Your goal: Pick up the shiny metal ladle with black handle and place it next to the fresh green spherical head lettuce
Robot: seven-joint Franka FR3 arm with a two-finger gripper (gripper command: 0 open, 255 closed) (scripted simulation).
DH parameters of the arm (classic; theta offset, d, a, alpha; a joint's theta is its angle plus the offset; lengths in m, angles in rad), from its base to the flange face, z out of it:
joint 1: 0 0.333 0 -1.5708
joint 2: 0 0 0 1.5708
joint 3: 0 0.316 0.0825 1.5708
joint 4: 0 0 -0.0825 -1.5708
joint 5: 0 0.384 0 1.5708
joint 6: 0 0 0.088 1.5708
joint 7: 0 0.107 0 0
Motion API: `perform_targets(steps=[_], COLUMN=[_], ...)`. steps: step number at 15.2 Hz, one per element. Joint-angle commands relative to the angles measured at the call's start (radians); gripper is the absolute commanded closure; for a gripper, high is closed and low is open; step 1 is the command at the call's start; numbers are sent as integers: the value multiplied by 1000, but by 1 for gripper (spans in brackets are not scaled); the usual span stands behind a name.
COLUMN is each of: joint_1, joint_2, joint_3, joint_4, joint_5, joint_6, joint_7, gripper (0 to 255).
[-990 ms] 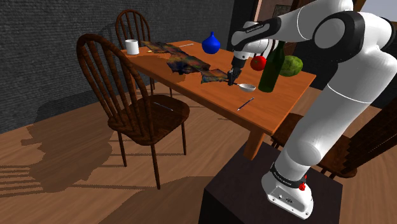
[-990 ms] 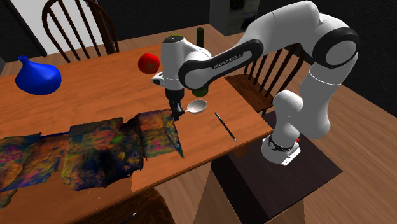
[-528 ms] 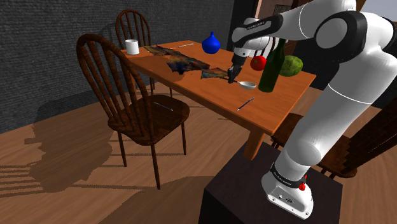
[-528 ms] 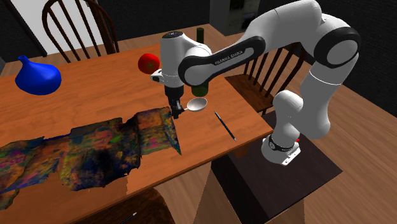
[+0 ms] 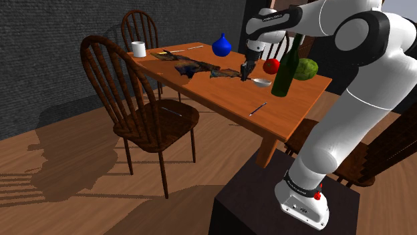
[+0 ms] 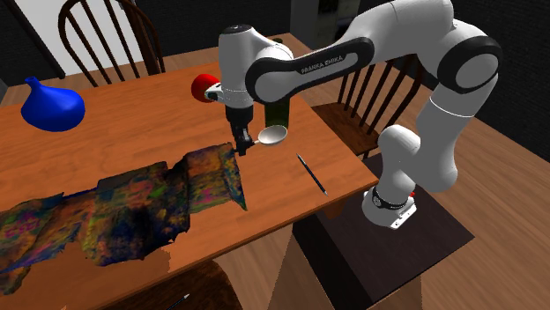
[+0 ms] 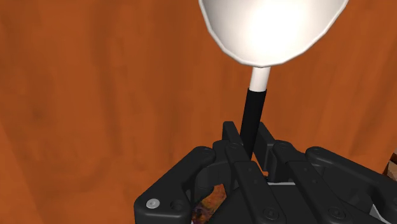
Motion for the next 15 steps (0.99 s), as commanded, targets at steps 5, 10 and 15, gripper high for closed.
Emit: perform_targets(steps=[5,10,15], joint_1=[2,3,3], joint_2=[-12,-11,-5], joint_3=[5,6,6], joint_4=[70,138,211], joint_5=[-8,-9,-7], joint_6=[-79,-146,-214], joint_7=[15,23,28], gripper=[255,255,255])
